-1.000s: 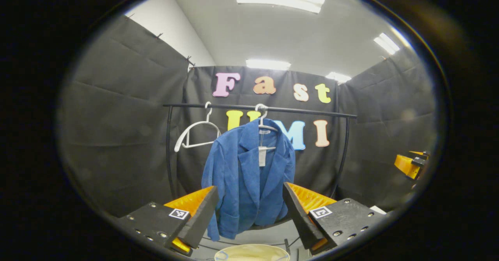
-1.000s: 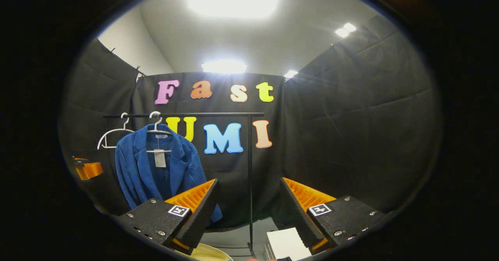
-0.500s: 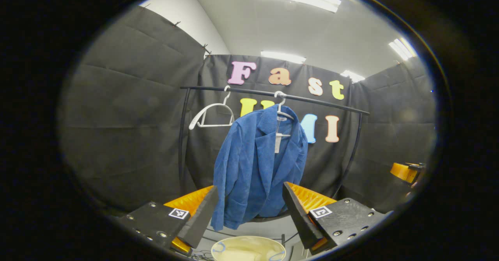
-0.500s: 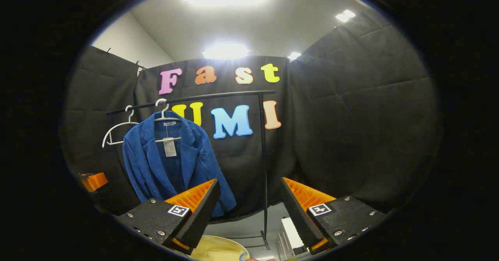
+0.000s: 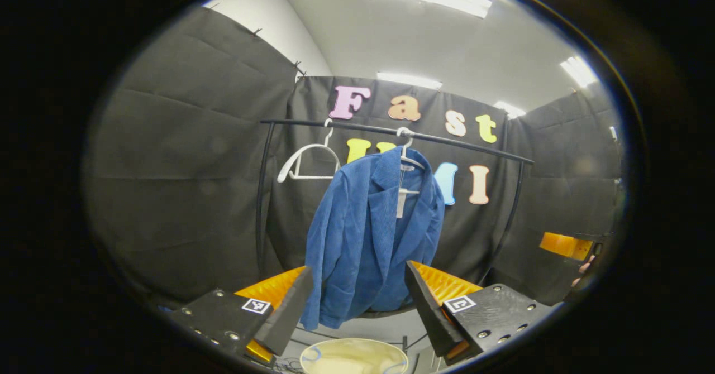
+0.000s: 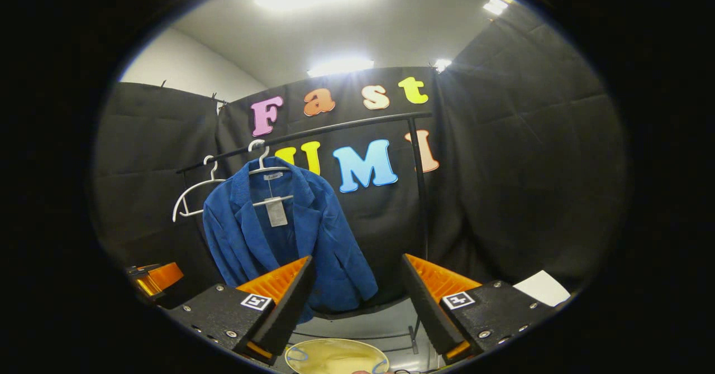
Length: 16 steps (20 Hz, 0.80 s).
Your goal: Grasp the clothes on the hanger with both hands and then place them into the laundry hamper below.
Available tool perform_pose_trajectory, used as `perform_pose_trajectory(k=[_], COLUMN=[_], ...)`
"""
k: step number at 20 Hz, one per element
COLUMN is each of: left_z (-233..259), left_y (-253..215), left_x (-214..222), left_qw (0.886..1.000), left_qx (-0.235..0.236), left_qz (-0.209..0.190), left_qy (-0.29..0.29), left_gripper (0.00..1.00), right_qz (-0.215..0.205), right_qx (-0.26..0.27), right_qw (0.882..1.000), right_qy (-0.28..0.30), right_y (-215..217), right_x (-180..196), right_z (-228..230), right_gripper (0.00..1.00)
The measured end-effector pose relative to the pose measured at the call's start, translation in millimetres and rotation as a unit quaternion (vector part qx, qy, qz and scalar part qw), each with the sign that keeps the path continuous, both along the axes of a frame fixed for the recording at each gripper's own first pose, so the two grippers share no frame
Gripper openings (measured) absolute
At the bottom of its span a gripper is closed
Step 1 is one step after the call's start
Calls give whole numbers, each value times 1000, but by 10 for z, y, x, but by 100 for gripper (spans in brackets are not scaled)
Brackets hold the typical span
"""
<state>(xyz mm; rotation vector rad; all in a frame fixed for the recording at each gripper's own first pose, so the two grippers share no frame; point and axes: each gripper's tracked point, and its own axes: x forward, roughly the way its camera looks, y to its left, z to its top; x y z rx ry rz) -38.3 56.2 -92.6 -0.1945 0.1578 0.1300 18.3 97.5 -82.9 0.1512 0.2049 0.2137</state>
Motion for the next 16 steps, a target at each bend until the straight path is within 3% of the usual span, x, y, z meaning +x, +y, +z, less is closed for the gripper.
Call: perform_pose_trajectory(k=[6, 11, 13, 16], left_z=[168, 94, 54, -49], left_y=[-233, -238, -236, -261], left_x=[605, 1069, 1277, 1606], left_qw=[1000, 999, 999, 998], left_qx=[-6, -22, -17, -22], left_qz=[-2, 25, 36, 51], left_qy=[-2, 19, 28, 42], left_gripper=[96, 96, 96, 96], right_qz=[20, 75, 92, 131], right_qx=[16, 36, 48, 69], right_qw=[1000, 995, 992, 986], right_qy=[13, 62, 73, 72], right_y=[246, 577, 707, 976], right_x=[674, 1208, 1417, 1684], right_z=[-128, -425, -497, -510], right_gripper=[93, 95, 92, 95])
